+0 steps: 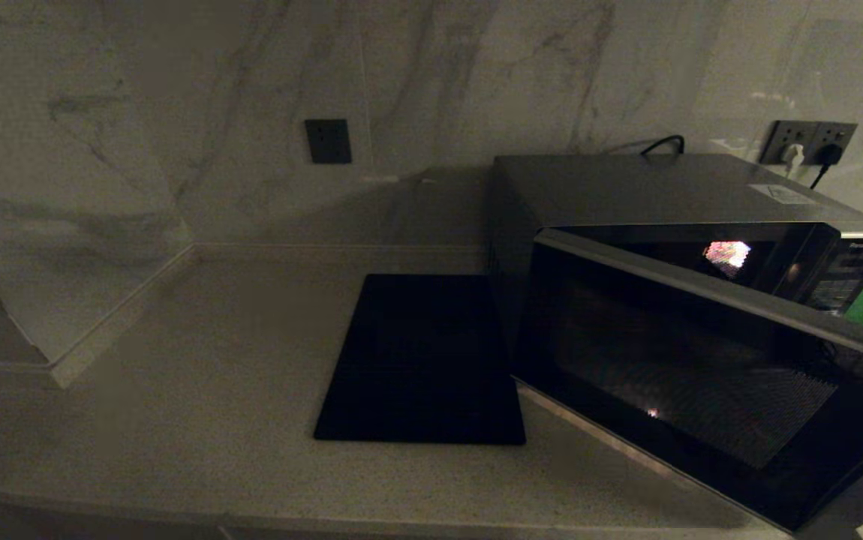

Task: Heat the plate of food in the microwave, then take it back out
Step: Open the microwave oven

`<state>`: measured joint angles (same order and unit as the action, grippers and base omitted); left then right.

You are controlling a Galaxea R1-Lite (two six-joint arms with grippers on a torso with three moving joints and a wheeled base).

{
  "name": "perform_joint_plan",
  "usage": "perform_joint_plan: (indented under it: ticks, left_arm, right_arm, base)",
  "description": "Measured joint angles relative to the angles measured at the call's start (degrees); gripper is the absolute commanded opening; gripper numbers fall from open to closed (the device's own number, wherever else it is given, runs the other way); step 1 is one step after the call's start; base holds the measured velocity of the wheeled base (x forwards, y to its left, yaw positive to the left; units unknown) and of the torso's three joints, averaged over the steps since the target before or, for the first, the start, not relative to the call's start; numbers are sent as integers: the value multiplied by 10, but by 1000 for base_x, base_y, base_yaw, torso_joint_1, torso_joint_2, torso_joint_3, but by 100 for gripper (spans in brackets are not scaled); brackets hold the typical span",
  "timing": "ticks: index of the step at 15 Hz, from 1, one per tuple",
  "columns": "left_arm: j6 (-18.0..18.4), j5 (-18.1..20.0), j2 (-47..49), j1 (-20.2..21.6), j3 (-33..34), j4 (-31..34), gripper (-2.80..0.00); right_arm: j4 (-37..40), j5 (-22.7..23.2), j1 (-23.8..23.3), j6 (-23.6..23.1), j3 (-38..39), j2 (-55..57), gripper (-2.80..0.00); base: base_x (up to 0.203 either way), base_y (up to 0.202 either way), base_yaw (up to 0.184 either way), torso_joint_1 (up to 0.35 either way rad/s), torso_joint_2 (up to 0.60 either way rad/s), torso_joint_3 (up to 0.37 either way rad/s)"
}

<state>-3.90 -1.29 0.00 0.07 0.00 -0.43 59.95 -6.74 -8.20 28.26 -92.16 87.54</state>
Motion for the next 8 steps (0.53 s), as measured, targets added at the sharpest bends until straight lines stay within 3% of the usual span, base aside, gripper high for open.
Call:
perform_joint_plan:
  ticks: [4,8]
  left_arm:
    - [0,0,0,0,0,0,-280]
    - [0,0,0,0,0,0,-280]
  right_arm:
    - [2,40,15,-43,80,-75,-280]
    - [5,54,101,-62,183,-161,-280]
  base:
    - [0,0,0,0,0,0]
    - [0,0,0,0,0,0]
